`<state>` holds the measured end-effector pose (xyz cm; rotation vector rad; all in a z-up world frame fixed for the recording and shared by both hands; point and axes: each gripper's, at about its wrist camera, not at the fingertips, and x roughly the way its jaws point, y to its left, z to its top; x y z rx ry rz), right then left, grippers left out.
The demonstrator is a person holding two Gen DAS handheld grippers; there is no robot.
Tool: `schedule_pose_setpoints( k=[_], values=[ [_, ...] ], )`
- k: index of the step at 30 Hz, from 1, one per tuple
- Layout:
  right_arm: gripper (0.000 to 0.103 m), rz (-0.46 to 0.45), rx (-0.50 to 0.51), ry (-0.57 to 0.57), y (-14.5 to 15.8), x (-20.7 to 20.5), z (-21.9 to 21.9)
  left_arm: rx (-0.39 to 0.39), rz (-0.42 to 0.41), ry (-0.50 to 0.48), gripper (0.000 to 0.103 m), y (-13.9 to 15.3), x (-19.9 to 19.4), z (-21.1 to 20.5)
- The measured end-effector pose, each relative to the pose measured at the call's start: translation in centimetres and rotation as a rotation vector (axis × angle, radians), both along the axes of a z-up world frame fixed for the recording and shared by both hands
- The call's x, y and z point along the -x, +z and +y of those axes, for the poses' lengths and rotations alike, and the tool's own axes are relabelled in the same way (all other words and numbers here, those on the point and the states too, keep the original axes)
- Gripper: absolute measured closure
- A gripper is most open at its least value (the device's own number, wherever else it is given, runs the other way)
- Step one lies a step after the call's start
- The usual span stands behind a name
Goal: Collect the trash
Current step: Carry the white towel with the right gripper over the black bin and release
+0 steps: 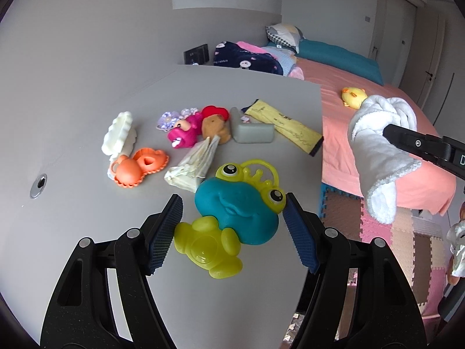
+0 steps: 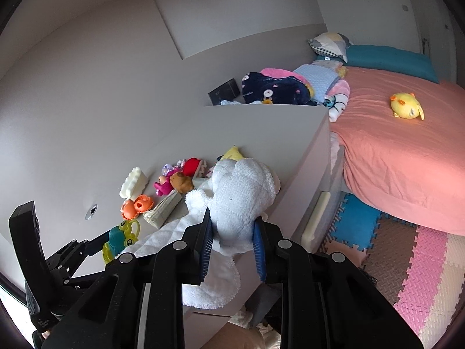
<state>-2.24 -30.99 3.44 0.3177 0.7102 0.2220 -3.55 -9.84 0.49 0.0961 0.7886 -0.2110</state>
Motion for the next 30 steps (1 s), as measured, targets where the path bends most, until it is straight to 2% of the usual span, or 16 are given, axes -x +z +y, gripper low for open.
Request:
schedule_pose_setpoints(
  k=[8, 17, 30],
  values=[
    [0.076, 0.007, -0.011, -0.107, -0.4, 2.0, -5.7, -0.001, 0.009, -0.106, 0.034, 0.0, 0.1, -6.0],
    [0.075, 0.042, -0.011, -0.225, -1.5, 3.9, -11.6, -0.007, 0.048, -0.220, 0.034, -1.4, 0.4, -12.0],
    [0.075, 0.093, -0.001, -0.334, -3.8, 5.4, -16.5, -0.019, 0.101, -0.364, 0.034, -3.4, 1.0, -17.9]
  ],
)
